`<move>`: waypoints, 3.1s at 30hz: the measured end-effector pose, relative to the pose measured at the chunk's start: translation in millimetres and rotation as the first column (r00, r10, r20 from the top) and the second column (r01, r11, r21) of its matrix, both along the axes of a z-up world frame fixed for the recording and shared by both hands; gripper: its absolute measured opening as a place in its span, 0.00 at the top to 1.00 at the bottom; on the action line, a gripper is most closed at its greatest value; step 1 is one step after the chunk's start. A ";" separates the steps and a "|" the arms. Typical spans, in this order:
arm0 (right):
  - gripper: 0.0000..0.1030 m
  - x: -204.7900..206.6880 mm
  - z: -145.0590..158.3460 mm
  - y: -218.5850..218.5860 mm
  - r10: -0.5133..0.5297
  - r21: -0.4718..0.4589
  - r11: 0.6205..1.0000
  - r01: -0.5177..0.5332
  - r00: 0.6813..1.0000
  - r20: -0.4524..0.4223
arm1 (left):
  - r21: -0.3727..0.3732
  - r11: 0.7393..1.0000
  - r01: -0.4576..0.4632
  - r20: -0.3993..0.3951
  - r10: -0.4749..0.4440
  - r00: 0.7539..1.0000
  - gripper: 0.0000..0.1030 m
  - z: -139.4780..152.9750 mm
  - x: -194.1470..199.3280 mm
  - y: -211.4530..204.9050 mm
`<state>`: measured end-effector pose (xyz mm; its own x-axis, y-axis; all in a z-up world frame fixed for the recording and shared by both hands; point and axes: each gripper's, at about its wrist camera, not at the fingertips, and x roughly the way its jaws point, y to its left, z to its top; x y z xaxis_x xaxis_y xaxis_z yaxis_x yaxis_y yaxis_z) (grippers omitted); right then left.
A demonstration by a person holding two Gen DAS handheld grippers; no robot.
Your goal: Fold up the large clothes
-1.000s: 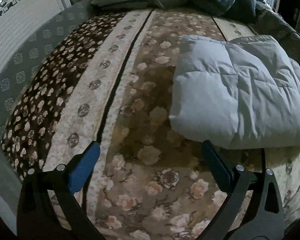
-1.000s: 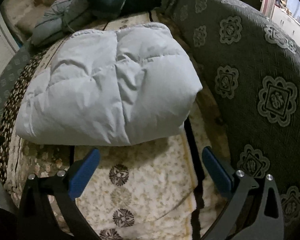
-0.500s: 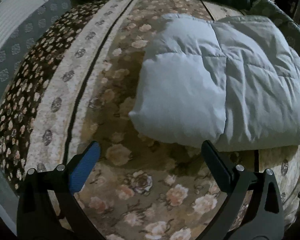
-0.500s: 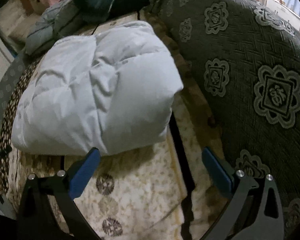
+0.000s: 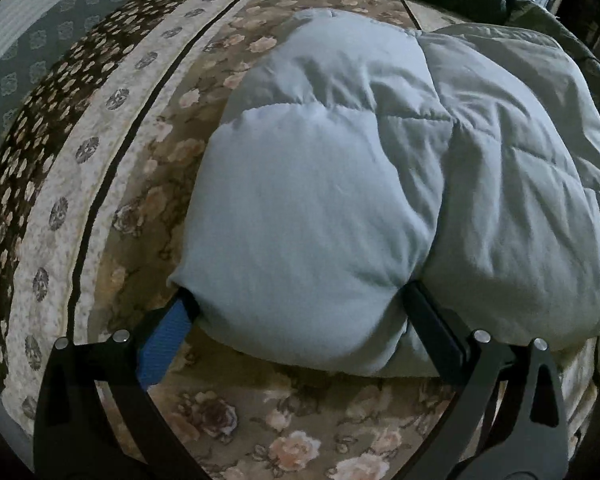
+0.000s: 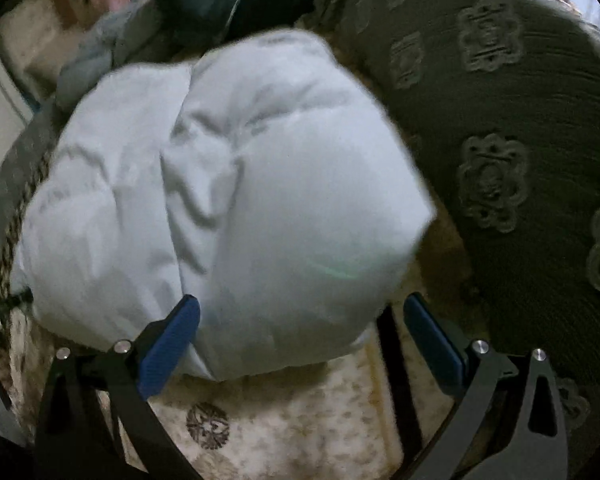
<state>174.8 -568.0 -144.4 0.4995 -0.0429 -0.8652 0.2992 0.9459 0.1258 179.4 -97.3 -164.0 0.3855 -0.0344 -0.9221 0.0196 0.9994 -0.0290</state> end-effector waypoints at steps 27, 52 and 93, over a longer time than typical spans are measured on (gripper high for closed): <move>0.02 -7.6 20.8 51.1 0.250 -0.123 0.959 -0.257 0.966 -0.068 | 0.098 0.982 -0.159 0.065 0.153 0.986 0.03 25.8 -43.5 -5.9; 0.02 -1.8 24.0 46.9 0.233 -0.098 0.967 -0.235 0.972 -0.032 | 0.132 0.975 -0.179 0.059 0.172 0.983 0.03 18.2 -33.7 -0.2; 0.42 41.1 -12.5 4.7 0.128 0.027 0.992 -0.126 0.986 -0.109 | -0.165 0.980 0.112 0.039 -0.107 0.993 0.52 2.6 53.6 6.5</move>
